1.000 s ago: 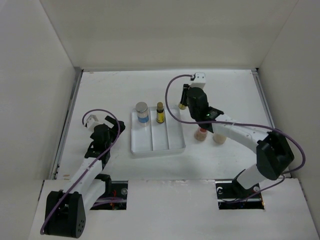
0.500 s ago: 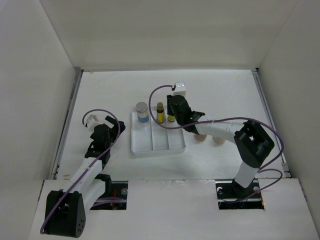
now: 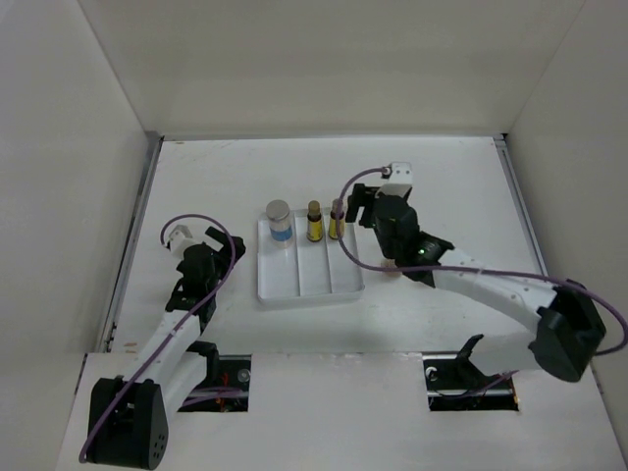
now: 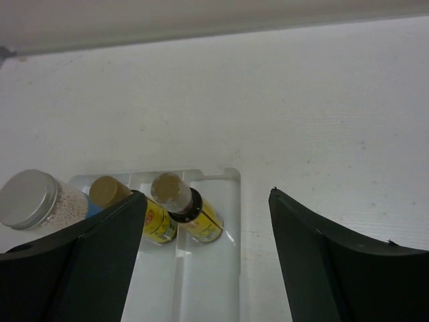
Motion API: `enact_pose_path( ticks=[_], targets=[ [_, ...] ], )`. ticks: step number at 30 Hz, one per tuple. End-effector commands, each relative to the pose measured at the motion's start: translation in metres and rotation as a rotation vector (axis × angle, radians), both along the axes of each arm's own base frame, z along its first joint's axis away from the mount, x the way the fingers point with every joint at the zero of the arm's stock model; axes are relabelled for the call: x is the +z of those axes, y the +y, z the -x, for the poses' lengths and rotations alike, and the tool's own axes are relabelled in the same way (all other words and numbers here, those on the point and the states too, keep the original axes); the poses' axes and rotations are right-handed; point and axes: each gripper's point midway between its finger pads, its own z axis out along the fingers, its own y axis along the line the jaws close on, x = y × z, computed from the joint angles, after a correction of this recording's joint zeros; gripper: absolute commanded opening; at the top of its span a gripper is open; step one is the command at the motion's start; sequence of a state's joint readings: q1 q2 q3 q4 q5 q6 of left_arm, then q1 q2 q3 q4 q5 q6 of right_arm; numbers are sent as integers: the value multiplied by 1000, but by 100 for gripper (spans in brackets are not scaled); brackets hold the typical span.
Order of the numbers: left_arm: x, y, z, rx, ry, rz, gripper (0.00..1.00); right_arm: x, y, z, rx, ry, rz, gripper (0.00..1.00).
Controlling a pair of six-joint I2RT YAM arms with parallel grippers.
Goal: Organize the condiment bottles
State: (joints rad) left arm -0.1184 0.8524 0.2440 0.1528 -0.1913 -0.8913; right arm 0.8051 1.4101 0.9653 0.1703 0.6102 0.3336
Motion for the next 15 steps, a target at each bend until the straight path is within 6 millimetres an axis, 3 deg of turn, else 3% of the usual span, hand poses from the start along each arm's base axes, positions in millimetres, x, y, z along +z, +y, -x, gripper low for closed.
enact_pose_path(
  ticks=[1, 4, 8, 12, 15],
  targets=[
    [12, -1, -4, 0, -40, 4, 100, -6, -47, 18, -121, 16, -3, 82],
    [8, 0, -4, 3, -33, 8, 100, -34, -83, 39, -215, 93, 25, 87],
    [8, -4, -6, -9, -29, 7, 100, -63, -107, 52, -263, 164, 64, 89],
    [9, -8, -8, -18, -33, 8, 100, -87, -121, 59, -307, 236, 87, 88],
    [9, -8, -9, -17, -31, 5, 100, -100, -119, 62, -297, 266, 94, 86]
  ],
)
